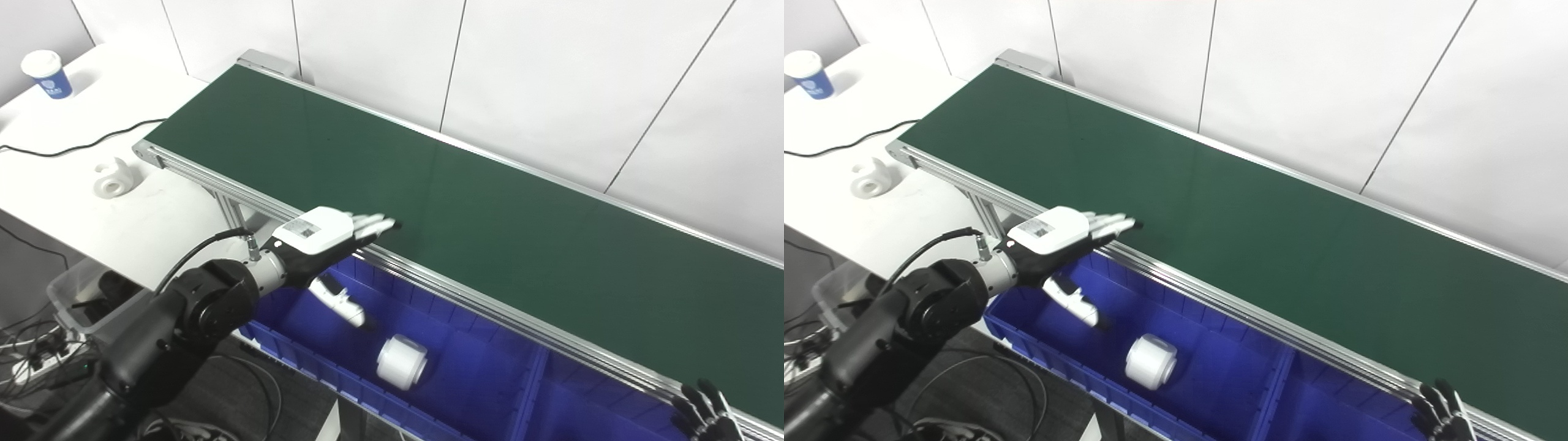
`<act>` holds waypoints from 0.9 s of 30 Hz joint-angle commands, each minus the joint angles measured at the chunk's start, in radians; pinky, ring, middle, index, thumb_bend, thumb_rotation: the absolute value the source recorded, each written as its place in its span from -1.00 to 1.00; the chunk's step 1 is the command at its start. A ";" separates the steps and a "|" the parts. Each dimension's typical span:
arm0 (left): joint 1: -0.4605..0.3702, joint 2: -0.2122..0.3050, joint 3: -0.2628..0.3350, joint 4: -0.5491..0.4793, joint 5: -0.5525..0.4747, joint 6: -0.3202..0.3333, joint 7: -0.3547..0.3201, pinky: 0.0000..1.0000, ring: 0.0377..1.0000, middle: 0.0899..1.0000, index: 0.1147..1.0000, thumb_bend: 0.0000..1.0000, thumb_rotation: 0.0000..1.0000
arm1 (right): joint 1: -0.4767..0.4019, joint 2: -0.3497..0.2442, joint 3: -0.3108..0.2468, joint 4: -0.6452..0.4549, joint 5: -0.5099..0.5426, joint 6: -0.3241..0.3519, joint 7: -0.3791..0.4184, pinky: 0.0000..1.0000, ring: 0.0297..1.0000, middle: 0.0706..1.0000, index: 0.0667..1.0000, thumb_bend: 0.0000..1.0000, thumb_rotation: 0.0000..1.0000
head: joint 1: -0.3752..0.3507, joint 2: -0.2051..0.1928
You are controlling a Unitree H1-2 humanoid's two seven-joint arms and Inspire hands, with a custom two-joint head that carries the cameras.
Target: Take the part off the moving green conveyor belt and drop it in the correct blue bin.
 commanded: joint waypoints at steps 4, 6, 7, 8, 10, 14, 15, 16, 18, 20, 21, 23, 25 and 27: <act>0.020 -0.080 0.054 -0.048 -0.186 -0.013 0.076 0.57 0.91 1.00 1.00 0.95 0.33 | -0.014 0.089 0.054 -0.071 -0.102 -0.018 -0.058 0.70 0.72 0.77 0.85 0.90 0.81 | -0.213 -0.002; 0.027 -0.126 0.069 -0.026 -0.246 -0.018 0.102 0.57 0.94 1.00 1.00 0.88 0.35 | -0.021 0.138 0.084 -0.096 -0.171 0.009 -0.097 0.71 0.75 0.79 0.87 0.89 0.83 | -0.340 -0.013; 0.030 -0.149 0.071 -0.011 -0.267 -0.021 0.116 0.63 0.97 1.00 1.00 0.86 0.39 | -0.024 0.155 0.096 -0.103 -0.199 0.018 -0.112 0.71 0.76 0.80 0.89 0.88 0.84 | -0.340 -0.013; 0.029 -0.170 0.075 0.017 -0.293 -0.028 0.128 0.71 0.99 1.00 1.00 0.85 0.43 | -0.031 0.179 0.111 -0.105 -0.232 0.026 -0.131 0.72 0.77 0.81 0.90 0.88 0.86 | -0.430 -0.027; 0.024 -0.220 0.066 0.079 -0.349 -0.030 0.137 0.85 1.00 1.00 1.00 0.81 0.50 | -0.045 0.220 0.136 -0.105 -0.294 0.037 -0.168 0.72 0.78 0.82 0.91 0.87 0.90 | -0.496 -0.038; -0.003 -0.280 0.031 0.185 -0.409 -0.029 0.127 0.91 1.00 1.00 1.00 0.74 0.50 | -0.072 0.285 0.164 -0.092 -0.363 0.053 -0.223 0.71 0.80 0.85 0.91 0.81 0.93 | -0.626 -0.055; -0.012 -0.290 0.017 0.213 -0.421 -0.035 0.118 0.94 1.00 1.00 1.00 0.74 0.51 | -0.081 0.302 0.169 -0.086 -0.371 0.057 -0.234 0.72 0.81 0.85 0.91 0.82 0.93 | -0.651 -0.058; -0.017 -0.295 0.004 0.235 -0.433 -0.042 0.110 0.97 1.00 1.00 1.00 0.72 0.50 | -0.088 0.317 0.173 -0.080 -0.374 0.062 -0.243 0.74 0.82 0.86 0.91 0.83 0.92 | -0.675 -0.061; -0.020 -0.297 -0.020 0.267 -0.453 -0.052 0.094 0.99 1.00 1.00 1.00 0.71 0.46 | -0.102 0.339 0.181 -0.068 -0.388 0.070 -0.259 0.73 0.82 0.87 0.90 0.86 0.92 | -0.725 -0.070; -0.018 -0.296 -0.039 0.285 -0.455 -0.061 0.092 0.97 1.00 1.00 1.00 0.74 0.42 | -0.112 0.354 0.187 -0.059 -0.404 0.080 -0.271 0.74 0.83 0.88 0.90 0.86 0.92 | -0.748 -0.076; -0.014 -0.296 -0.053 0.293 -0.447 -0.065 0.091 0.95 1.00 1.00 1.00 0.76 0.43 | -0.118 0.359 0.193 -0.051 -0.417 0.085 -0.279 0.75 0.84 0.90 0.90 0.86 0.93 | -0.777 -0.086; -0.007 -0.300 -0.073 0.303 -0.446 -0.065 0.087 0.95 1.00 1.00 1.00 0.76 0.45 | -0.126 0.364 0.201 -0.039 -0.440 0.092 -0.292 0.77 0.85 0.91 0.90 0.85 0.95 | -0.788 -0.096; 0.001 -0.306 -0.089 0.309 -0.453 -0.063 0.083 0.99 1.00 1.00 1.00 0.75 0.44 | -0.129 0.365 0.206 -0.030 -0.454 0.094 -0.301 0.80 0.86 0.92 0.91 0.86 0.99 | -0.783 -0.101; 0.004 -0.309 -0.101 0.314 -0.456 -0.066 0.084 1.00 1.00 1.00 1.00 0.73 0.41 | -0.131 0.365 0.207 -0.024 -0.456 0.094 -0.306 0.83 0.87 0.93 0.90 0.85 0.99 | -0.775 -0.106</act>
